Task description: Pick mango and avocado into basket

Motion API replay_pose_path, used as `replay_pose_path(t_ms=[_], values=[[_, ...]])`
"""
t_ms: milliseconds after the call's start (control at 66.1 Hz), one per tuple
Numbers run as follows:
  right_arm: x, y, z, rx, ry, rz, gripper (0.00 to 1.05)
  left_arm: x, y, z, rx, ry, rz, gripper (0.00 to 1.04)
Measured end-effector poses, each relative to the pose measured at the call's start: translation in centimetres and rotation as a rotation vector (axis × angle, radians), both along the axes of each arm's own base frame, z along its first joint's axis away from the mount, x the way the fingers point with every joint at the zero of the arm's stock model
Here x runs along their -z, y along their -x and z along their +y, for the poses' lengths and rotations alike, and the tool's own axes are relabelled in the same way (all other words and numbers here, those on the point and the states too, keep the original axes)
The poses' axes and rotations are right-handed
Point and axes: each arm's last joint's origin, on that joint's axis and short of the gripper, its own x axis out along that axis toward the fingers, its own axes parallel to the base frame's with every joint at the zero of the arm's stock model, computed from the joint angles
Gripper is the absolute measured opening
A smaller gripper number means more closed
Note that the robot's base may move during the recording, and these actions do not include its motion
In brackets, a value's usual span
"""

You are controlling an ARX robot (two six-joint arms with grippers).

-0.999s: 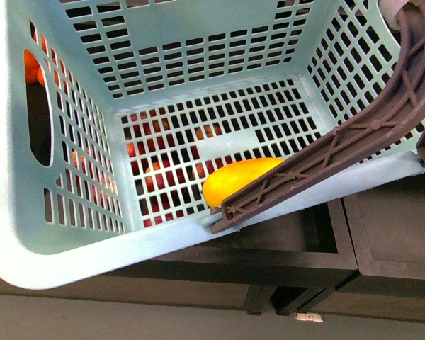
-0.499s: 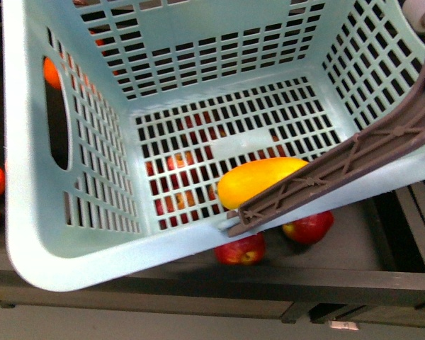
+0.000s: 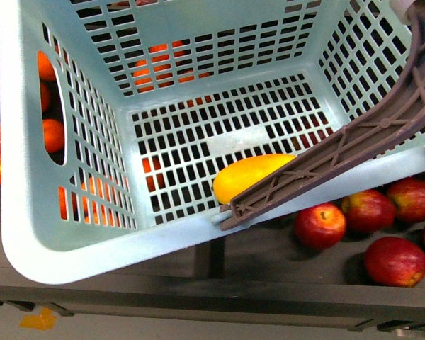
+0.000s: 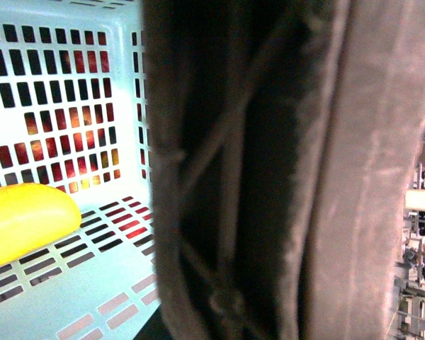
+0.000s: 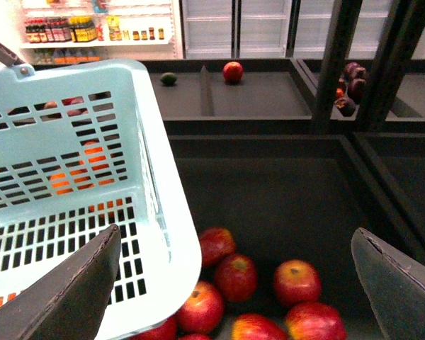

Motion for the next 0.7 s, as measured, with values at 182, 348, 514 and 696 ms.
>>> replay_pose_path(t_ms=[182, 348, 514, 696], values=[[-0.01, 0.00, 0.00, 0.000, 0.000, 0.000, 0.96, -0.05, -0.04, 0.05, -0.009, -0.006, -0.007, 0.14], [-0.02, 0.00, -0.01, 0.000, 0.000, -0.001, 0.96, -0.05, -0.03, 0.05, -0.005, -0.003, -0.005, 0.14], [0.00, 0.00, -0.01, 0.001, 0.000, 0.000, 0.96, -0.06, -0.03, 0.05, -0.005, -0.002, -0.005, 0.14], [-0.01, 0.01, -0.01, 0.001, 0.000, -0.001, 0.96, -0.07, -0.05, 0.06, -0.007, -0.002, -0.005, 0.14]])
